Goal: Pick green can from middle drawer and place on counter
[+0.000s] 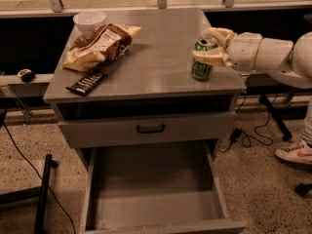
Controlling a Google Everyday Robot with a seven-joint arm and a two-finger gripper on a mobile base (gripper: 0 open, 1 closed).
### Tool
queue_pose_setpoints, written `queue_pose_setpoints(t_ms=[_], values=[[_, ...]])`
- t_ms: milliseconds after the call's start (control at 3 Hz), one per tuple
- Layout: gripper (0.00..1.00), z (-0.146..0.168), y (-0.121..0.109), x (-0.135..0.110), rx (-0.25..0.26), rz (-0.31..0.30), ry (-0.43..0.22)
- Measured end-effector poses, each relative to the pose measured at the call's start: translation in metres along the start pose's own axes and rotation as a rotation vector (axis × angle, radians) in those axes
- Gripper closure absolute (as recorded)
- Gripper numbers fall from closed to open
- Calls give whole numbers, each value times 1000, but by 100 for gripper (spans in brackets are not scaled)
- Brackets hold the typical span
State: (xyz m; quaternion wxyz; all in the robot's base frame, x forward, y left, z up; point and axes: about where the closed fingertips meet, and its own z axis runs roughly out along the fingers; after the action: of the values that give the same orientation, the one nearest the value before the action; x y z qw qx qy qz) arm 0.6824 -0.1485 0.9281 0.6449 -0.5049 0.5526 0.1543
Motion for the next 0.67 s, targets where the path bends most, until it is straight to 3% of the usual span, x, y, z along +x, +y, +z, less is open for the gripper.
queue_pose_setpoints(t_ms=[667], values=[[4,0,0,-2,-8,7,-2]])
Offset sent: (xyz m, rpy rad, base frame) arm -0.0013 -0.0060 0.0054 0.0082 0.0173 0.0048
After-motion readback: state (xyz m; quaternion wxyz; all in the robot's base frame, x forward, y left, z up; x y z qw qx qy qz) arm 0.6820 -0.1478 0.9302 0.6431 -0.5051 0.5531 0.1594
